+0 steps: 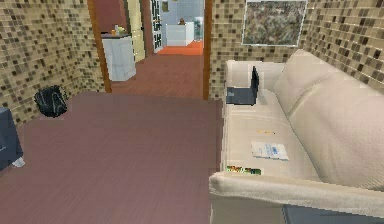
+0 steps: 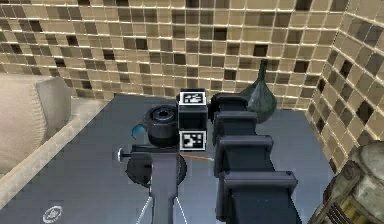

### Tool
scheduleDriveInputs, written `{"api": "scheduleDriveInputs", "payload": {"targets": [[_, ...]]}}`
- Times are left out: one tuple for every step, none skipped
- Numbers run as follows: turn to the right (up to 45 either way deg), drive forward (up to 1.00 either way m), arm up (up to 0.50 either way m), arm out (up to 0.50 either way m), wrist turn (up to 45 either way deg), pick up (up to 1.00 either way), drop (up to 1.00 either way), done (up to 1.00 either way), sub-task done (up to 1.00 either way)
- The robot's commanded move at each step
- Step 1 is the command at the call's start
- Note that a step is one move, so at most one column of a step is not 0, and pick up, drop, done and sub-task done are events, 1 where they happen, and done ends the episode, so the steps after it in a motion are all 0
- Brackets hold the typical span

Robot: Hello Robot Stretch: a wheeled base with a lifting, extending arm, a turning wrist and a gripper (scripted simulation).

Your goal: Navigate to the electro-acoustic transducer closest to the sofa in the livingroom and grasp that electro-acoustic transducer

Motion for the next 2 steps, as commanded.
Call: {"api": "scheduleDriveInputs", "payload": {"targets": [[0.0, 0.00, 0.00, 0.00, 45.0, 0.00, 0.00, 0.00, 0.00], [0.0, 0.00, 0.00, 0.00, 45.0, 0.00, 0.00, 0.00, 0.00]]}}
